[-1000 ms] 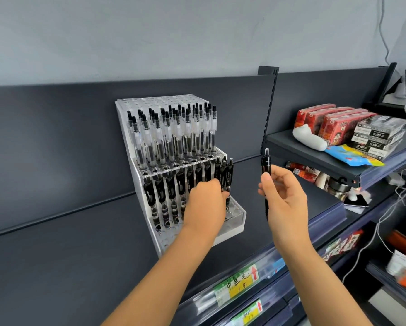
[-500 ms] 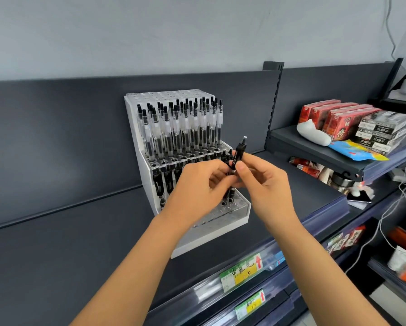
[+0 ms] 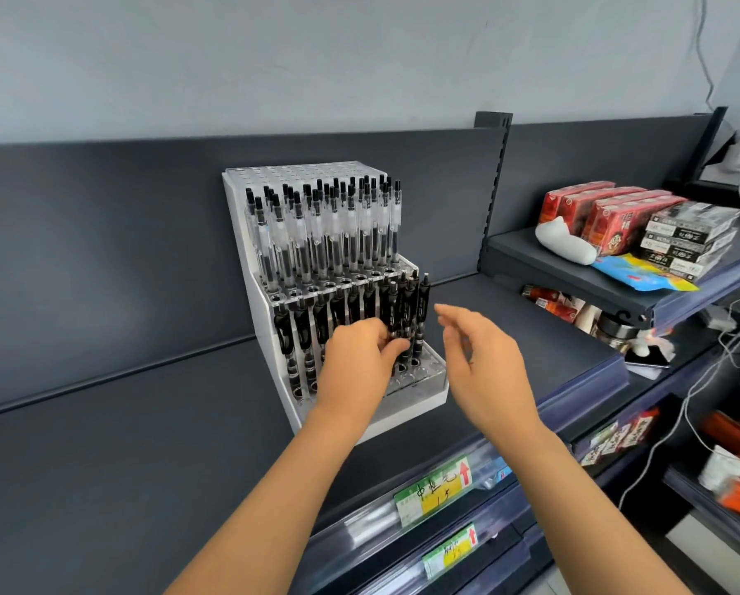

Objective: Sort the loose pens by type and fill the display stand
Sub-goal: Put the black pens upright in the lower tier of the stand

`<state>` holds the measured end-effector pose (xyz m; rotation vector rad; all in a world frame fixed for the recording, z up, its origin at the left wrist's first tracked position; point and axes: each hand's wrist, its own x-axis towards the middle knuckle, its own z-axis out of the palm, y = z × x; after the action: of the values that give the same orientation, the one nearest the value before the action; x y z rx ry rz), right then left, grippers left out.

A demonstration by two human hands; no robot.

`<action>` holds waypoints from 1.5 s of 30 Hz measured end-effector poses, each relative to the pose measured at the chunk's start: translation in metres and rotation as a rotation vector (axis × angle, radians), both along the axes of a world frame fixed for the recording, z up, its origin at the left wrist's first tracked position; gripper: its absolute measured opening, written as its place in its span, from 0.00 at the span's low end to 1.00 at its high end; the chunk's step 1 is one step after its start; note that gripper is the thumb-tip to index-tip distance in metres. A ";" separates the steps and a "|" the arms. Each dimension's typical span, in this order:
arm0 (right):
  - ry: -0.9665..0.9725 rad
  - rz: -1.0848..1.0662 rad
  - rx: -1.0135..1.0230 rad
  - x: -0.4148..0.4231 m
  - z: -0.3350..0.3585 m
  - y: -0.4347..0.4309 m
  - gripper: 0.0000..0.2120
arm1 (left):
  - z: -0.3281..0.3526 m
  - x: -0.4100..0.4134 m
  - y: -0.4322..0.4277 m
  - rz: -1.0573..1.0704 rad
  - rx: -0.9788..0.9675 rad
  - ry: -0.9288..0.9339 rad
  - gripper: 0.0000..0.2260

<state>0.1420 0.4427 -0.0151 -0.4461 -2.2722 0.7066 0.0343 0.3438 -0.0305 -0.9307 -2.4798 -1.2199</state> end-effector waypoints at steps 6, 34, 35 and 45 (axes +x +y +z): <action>-0.152 -0.033 0.076 0.009 -0.011 0.000 0.17 | 0.004 0.003 0.006 0.053 -0.240 0.071 0.17; -0.414 0.473 0.073 -0.126 -0.044 -0.430 0.13 | -0.020 -0.042 -0.504 0.695 -0.844 0.084 0.14; -0.431 0.436 0.017 -0.139 -0.045 -0.450 0.12 | -0.022 -0.049 -0.521 0.685 -0.833 0.089 0.13; -0.778 0.105 -0.164 -0.211 -0.031 -0.512 0.12 | -0.007 -0.083 -0.593 0.614 -0.652 0.066 0.23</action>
<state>-0.0686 -0.0693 -0.0457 -0.7885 -2.9870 0.8818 -0.0491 -0.2496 -0.0373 -0.2405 -2.8204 -0.1851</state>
